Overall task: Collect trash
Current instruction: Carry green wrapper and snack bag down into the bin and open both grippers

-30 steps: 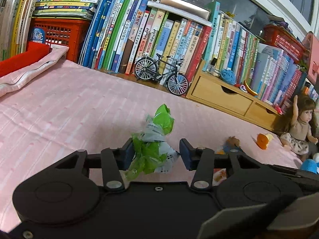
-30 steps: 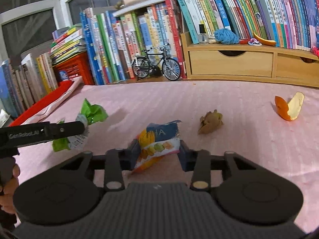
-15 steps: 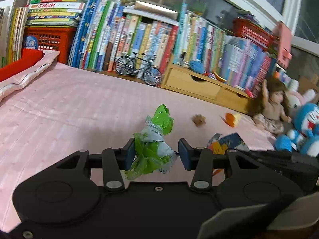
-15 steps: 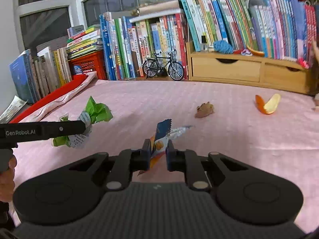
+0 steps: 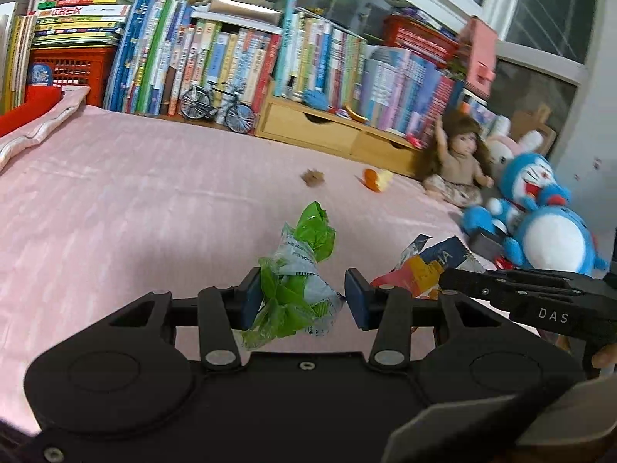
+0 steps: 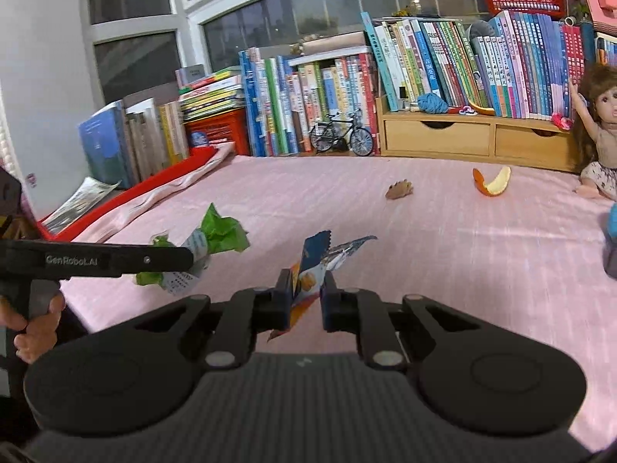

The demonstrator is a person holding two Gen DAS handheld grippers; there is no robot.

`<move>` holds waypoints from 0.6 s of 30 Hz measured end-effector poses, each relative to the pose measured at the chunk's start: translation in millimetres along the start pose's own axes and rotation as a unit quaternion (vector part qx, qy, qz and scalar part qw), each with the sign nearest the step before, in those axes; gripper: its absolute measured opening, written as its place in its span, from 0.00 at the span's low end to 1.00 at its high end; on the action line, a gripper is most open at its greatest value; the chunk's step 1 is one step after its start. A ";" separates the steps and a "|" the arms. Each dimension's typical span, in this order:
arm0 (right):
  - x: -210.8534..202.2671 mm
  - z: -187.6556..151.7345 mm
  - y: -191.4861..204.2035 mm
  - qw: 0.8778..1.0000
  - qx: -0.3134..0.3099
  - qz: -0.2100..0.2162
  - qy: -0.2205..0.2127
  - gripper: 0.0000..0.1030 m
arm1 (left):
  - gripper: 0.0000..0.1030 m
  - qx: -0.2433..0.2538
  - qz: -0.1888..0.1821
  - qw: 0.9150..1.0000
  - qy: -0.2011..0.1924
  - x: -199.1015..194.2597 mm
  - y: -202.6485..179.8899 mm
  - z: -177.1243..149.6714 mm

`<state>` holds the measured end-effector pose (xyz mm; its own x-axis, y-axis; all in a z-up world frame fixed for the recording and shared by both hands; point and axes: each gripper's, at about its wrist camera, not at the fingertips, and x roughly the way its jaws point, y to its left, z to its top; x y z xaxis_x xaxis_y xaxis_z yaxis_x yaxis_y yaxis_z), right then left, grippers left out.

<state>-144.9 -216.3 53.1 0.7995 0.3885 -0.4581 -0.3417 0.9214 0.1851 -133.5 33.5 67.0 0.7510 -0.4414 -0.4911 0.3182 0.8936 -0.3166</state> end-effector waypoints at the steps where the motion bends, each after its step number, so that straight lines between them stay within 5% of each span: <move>1: -6.4 -5.8 2.2 1.000 0.000 0.003 0.001 0.17 | 0.42 0.003 -0.001 1.000 0.001 -6.5 -3.5 -6.8; 14: -49.5 -104.0 34.7 0.999 0.035 -0.002 0.037 0.18 | 0.42 0.003 0.009 0.998 0.058 -56.2 -35.9 -123.6; 16: -49.1 -117.8 35.8 0.998 0.046 -0.002 0.051 0.17 | 0.33 0.002 0.022 0.997 0.072 -58.3 -36.6 -140.9; 18: -48.3 -130.3 36.9 0.997 0.052 -0.006 0.064 0.16 | 0.34 -0.005 0.024 0.995 0.096 -57.5 -35.3 -153.4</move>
<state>-260.5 -202.2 -31.3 0.7314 0.3794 -0.5667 -0.2736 0.9244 0.2658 -276.7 14.9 -18.1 0.6403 -0.4071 -0.6513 0.2781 0.9133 -0.2976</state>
